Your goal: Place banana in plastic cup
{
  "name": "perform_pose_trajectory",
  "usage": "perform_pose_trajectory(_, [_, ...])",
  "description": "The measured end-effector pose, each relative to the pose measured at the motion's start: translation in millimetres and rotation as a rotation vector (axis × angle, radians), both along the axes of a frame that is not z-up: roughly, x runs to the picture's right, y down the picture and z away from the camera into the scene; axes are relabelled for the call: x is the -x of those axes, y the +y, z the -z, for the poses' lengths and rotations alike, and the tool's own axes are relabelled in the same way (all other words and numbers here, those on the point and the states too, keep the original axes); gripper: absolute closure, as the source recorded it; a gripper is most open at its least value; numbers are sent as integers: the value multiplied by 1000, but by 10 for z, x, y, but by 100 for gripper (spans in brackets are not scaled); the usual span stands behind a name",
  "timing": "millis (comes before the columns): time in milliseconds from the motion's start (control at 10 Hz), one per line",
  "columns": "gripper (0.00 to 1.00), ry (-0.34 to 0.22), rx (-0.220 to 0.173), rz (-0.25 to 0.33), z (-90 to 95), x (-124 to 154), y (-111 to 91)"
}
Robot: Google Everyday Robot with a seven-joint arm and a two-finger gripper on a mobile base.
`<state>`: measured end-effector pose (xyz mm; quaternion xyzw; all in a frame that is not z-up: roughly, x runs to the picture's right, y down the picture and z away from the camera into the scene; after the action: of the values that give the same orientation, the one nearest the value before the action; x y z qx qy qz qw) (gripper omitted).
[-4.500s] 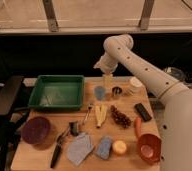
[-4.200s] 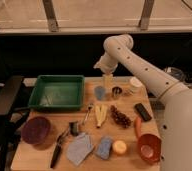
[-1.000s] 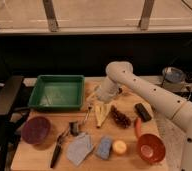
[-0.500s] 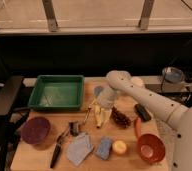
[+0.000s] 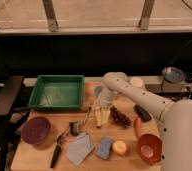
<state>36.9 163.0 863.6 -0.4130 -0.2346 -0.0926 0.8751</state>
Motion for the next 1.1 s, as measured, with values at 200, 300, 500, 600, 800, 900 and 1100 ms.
perform_pose_trajectory(200, [25, 55, 17, -52, -109, -13, 27])
perform_pose_trajectory(300, [27, 59, 11, -63, -137, -2, 22])
perform_pose_trajectory(500, [45, 72, -8, -84, -167, 7, 10])
perform_pose_trajectory(600, [56, 74, -22, -90, -165, 18, -14])
perform_pose_trajectory(800, [76, 75, -49, -101, -153, 14, -74])
perform_pose_trajectory(900, [84, 78, -64, -105, -148, 3, -111])
perform_pose_trajectory(1100, [99, 92, -120, -109, -73, -59, -308])
